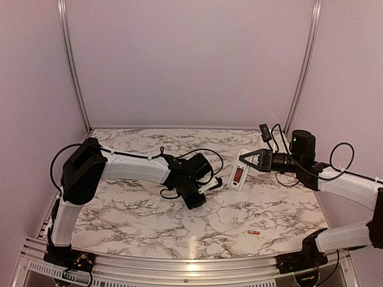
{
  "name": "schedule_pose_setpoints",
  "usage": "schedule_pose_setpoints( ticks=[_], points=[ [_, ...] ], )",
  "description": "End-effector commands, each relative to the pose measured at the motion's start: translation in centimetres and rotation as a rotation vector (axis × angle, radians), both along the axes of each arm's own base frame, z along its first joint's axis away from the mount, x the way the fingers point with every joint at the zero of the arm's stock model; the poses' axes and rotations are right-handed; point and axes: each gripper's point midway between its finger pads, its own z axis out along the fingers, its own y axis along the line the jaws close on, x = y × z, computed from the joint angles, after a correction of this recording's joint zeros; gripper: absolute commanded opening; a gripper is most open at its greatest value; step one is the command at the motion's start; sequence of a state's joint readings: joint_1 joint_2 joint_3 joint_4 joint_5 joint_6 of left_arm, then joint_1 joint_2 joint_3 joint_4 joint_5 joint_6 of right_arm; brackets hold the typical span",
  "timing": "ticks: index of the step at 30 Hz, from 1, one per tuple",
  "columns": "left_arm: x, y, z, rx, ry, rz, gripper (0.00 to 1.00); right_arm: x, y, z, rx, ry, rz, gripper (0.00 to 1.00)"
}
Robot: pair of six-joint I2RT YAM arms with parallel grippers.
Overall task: Load the batteries into the remote control
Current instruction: Pick up the battery from the center of the board.
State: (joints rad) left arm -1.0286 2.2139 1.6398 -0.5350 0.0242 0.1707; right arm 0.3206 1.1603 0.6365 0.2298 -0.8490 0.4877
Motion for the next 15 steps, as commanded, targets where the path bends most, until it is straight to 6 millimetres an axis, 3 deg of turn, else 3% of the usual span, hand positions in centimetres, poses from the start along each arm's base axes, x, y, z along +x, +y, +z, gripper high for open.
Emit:
schedule_pose_setpoints(
  ticks=[1,9,12,15],
  points=[
    [-0.7,1.3,-0.7,0.053,0.016,0.006,0.16,-0.1,-0.1,1.1,0.027,-0.032,0.004,0.00],
    [-1.0,3.3,0.1,0.025,0.011,0.071,0.00,0.0,0.2,1.2,0.074,-0.034,0.021,0.00],
    [-0.9,3.3,2.1,-0.063,0.026,0.107,0.00,0.2,0.3,1.0,0.091,-0.022,0.021,0.00],
    [0.3,3.7,6.2,-0.210,0.012,0.189,0.00,0.7,0.5,1.0,0.116,-0.013,0.001,0.00]
  ],
)
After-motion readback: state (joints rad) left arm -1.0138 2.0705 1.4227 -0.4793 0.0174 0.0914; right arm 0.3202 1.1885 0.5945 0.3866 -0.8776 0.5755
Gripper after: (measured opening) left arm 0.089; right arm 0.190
